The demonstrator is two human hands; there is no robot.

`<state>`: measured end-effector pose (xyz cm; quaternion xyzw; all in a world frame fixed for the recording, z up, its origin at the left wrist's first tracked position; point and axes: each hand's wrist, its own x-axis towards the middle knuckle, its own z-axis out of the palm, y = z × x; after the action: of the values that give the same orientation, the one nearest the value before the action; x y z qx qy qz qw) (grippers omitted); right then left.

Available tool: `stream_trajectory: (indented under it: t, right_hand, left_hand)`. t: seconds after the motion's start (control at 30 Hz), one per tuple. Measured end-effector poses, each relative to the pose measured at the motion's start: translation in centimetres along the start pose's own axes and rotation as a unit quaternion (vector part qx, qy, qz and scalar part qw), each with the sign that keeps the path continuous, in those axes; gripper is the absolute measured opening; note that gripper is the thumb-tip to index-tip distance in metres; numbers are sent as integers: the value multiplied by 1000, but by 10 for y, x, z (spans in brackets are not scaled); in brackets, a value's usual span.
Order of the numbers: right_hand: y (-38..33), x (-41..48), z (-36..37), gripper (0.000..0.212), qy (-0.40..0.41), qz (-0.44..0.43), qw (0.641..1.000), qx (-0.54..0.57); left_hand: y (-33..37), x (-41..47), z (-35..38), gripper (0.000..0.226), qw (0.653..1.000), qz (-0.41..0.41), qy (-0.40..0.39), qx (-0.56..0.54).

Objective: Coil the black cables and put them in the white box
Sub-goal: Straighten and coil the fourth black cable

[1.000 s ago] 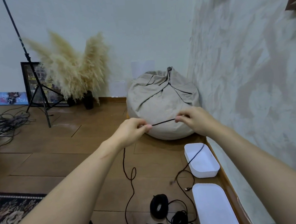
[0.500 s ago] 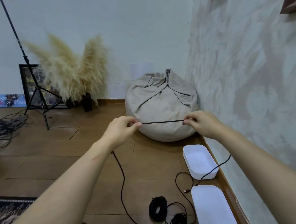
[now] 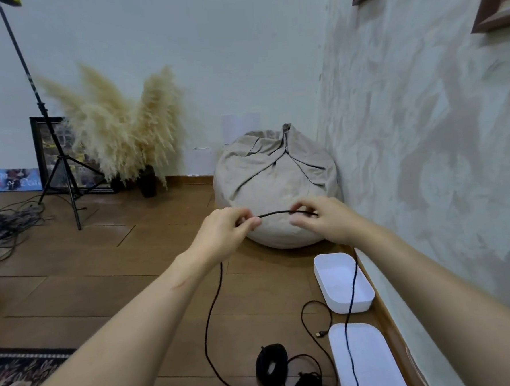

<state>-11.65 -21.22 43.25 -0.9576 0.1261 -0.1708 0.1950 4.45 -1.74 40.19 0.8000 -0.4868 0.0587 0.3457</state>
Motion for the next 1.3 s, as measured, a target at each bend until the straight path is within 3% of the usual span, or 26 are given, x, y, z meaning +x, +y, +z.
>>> stream_trajectory:
  t: [0.1, 0.23, 0.33, 0.47, 0.63, 0.73, 0.83, 0.97, 1.1, 1.2, 1.3]
  right_hand:
    - [-24, 6, 9, 19, 1, -60, 998, -10]
    - [-5, 1, -12, 21, 39, -11, 998, -41]
    - [3, -4, -13, 17, 0, 14, 998, -54]
    - [-21, 1, 1, 20, -38, -44, 998, -12]
    - [10, 3, -23, 19, 81, 20, 994, -64]
    - [11, -1, -27, 22, 28, 34, 999, -3]
    - [-14, 6, -12, 24, -44, -35, 997, 45]
    - [1, 6, -24, 17, 50, -14, 998, -25]
    - [19, -8, -32, 17, 17, 36, 999, 12]
    - [-10, -1, -13, 20, -23, -3, 996, 84]
    - [-17, 8, -12, 13, 48, -31, 997, 57]
  left_hand:
    - [12, 0, 7, 32, 999, 36, -9, -12]
    - [-11, 1, -2, 40, 1000, 0, -9, 14]
    - [-17, 0, -3, 44, 999, -13, -13, 35]
    - [4, 2, 2, 37, 999, 34, -15, 13]
    - [-14, 5, -19, 38, 1000, -5, 27, -4]
    - [0, 9, -22, 35, 999, 22, 28, -23]
    - [24, 12, -10, 31, 997, 68, 9, -21]
    - [2, 11, -14, 32, 999, 23, -9, -21]
    - [-6, 11, -28, 33, 999, 1, -21, -33]
    - [18, 9, -20, 31, 998, 43, -41, -30]
    - [20, 10, -20, 30, 998, 37, -37, -28]
